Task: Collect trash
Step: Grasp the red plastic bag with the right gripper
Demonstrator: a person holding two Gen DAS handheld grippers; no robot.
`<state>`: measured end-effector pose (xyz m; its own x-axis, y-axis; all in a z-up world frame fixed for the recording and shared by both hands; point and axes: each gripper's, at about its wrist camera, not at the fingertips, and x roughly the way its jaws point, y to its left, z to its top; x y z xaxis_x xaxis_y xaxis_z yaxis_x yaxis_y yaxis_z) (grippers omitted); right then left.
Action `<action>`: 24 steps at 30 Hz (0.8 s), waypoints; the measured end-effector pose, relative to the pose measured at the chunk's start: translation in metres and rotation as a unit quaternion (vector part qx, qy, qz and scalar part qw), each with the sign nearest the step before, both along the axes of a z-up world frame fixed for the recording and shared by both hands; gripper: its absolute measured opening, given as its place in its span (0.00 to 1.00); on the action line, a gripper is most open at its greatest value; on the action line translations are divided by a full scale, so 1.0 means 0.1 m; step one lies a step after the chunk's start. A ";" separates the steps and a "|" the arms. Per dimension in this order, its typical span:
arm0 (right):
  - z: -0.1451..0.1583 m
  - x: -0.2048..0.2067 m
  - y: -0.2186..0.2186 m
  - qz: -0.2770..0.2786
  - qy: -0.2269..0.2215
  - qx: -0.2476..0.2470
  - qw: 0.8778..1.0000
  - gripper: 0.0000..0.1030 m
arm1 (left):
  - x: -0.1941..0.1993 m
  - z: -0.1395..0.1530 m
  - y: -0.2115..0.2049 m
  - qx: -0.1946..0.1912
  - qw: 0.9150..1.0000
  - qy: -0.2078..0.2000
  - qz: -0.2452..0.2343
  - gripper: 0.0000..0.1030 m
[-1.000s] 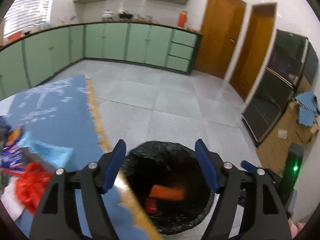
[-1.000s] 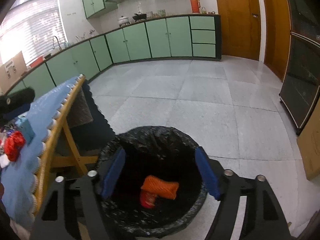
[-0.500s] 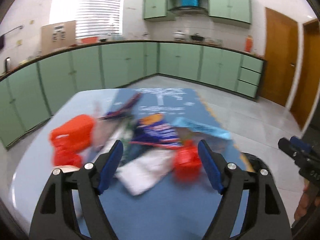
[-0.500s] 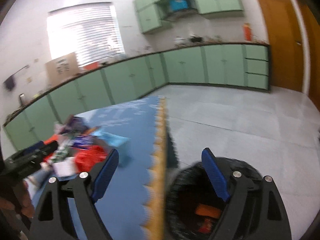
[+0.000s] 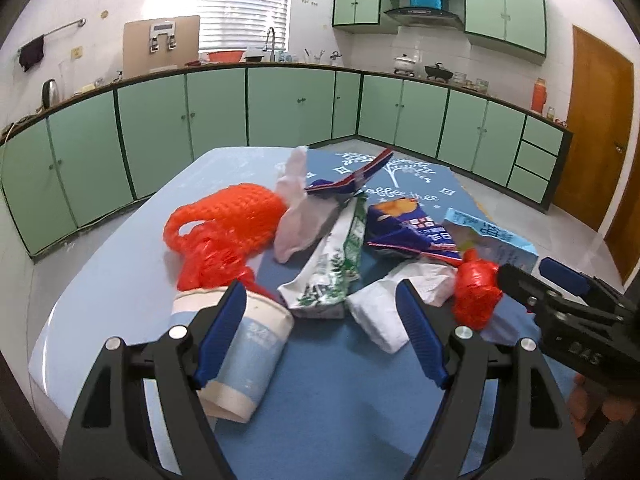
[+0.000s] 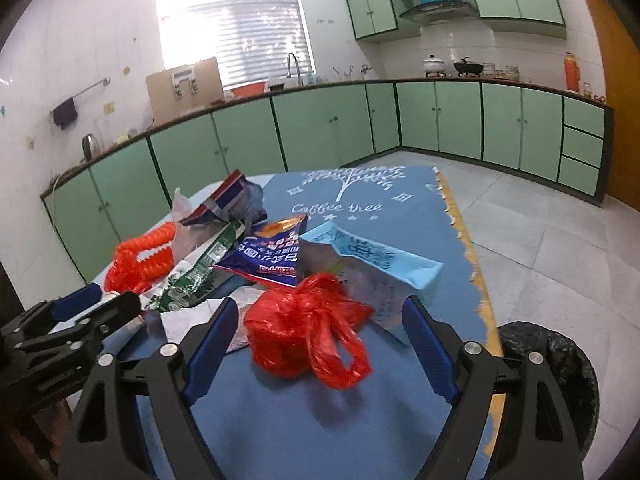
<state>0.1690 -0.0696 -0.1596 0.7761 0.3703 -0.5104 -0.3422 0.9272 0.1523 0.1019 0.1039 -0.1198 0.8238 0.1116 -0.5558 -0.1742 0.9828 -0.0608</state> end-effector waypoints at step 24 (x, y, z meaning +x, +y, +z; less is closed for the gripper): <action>0.25 -0.30 -0.37 0.054 0.000 0.036 0.998 0.33 | 0.26 -0.32 -0.35 -0.013 0.997 0.044 -0.056 0.59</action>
